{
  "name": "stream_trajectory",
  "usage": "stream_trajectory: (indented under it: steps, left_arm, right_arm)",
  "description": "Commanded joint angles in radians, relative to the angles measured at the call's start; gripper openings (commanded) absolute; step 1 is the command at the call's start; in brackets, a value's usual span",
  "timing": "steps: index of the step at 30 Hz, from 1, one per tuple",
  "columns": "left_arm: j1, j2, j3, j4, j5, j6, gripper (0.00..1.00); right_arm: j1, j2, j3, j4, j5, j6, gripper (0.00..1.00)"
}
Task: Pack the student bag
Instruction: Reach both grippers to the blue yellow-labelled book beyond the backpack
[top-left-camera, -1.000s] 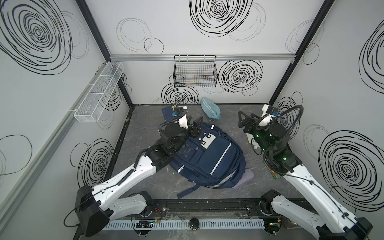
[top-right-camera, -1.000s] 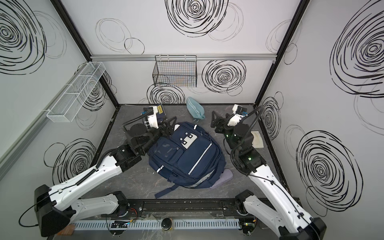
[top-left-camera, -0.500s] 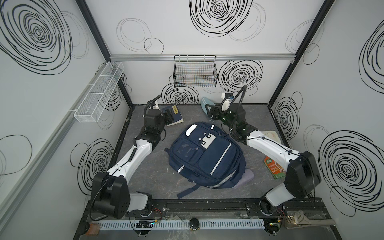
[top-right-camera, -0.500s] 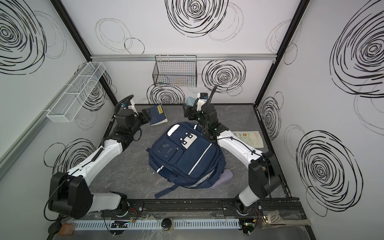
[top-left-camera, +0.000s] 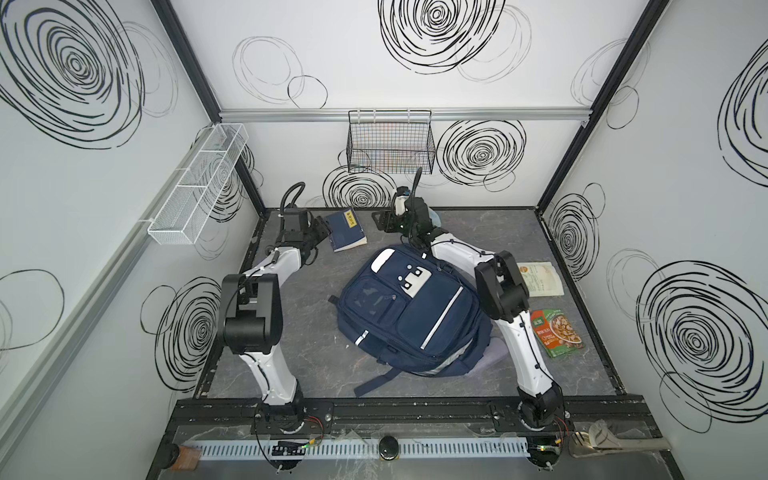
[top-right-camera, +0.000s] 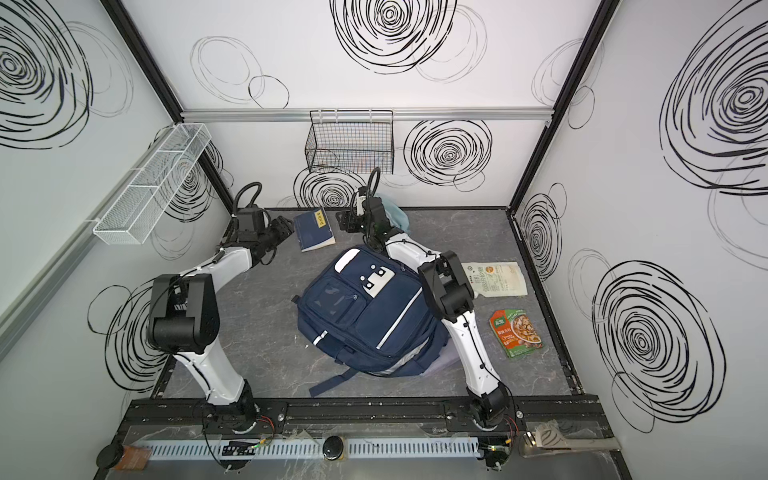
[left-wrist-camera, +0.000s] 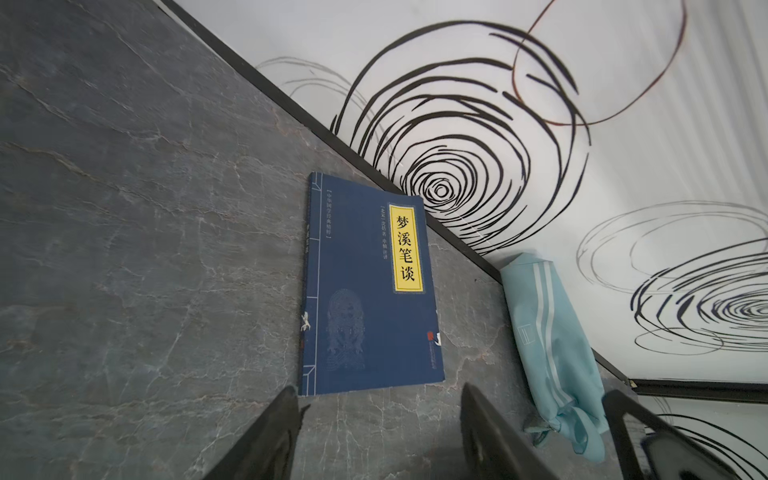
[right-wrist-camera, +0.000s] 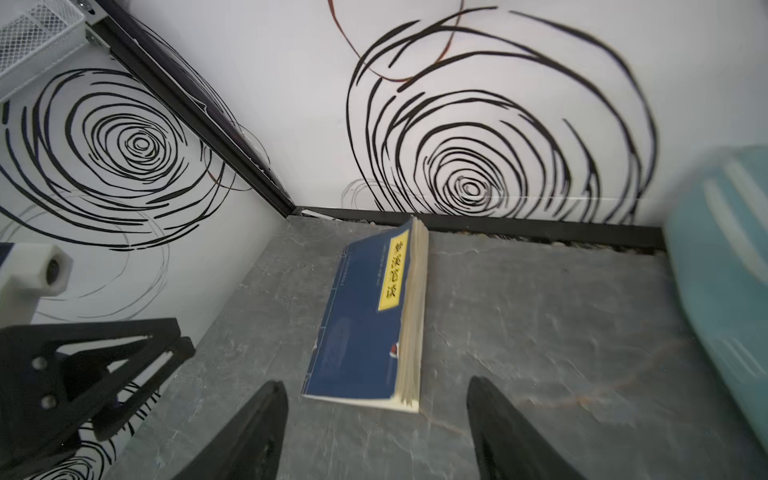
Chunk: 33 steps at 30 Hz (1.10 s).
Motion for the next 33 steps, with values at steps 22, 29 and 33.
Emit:
stream_trajectory:
  steps: [22,29,33]
  left_arm:
    - [0.038,0.385,0.280,-0.158,0.145,-0.054,0.69]
    - [0.036,0.411,0.248,-0.084,0.243,-0.116,0.68]
    - [0.037,0.412,0.217,-0.022,0.298,-0.167,0.66]
  right_arm:
    - [0.021,0.483,0.436,0.102,-0.180,0.220,0.68]
    - [0.023,0.506,0.437,0.147,-0.241,0.265,0.48]
    - [0.022,0.516,0.436,0.169,-0.268,0.293,0.39]
